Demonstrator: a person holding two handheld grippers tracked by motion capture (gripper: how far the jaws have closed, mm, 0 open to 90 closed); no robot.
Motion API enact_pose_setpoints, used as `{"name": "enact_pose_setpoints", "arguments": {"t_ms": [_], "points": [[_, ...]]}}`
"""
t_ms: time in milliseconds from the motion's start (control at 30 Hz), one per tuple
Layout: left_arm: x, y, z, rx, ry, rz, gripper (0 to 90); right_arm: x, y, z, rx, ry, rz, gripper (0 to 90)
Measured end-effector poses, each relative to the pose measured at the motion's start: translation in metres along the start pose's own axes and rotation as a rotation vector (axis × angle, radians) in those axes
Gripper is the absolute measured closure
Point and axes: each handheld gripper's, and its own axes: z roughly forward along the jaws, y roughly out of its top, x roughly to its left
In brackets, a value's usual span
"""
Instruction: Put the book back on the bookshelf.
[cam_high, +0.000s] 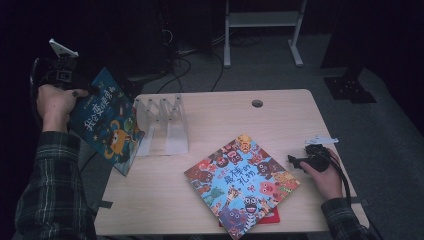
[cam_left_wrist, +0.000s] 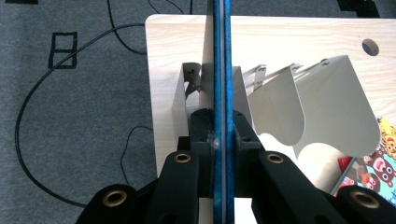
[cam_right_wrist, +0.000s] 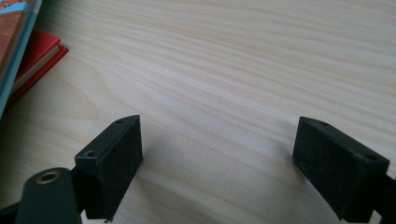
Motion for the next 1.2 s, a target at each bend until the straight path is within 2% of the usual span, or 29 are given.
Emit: {"name": "enact_pose_setpoints", "arguments": {"t_ms": [200,400,600,700,1067,1200], "points": [[0.001,0.003,0.004,-0.005,-0.006,-0.002,82.5,0.0,0.0,0.0,-0.001,0.0,-0.001,14.9],[0.005,-0.001,0.003,-0.024,-0.017,0.002,81.7,0.0,0.0,0.0,0.001,0.0,0.001,14.9],[0.009,-0.005,-0.001,-0.033,-0.029,0.016,74.9,0.0,0.0,0.0,-0.001,0.0,0.0,14.9],[0.01,-0.006,-0.003,-0.039,-0.024,0.017,74.6,0.0,0.0,0.0,0.0,-0.001,-0.001,14.9],[0.009,-0.004,-0.023,-0.077,-0.009,0.042,74.7,0.0,0.0,0.0,0.001,0.0,-0.001,14.9],[0.006,-0.002,-0.034,-0.112,0.009,0.057,75.1,0.0,0.0,0.0,0.001,0.0,-0.001,14.9]]}}
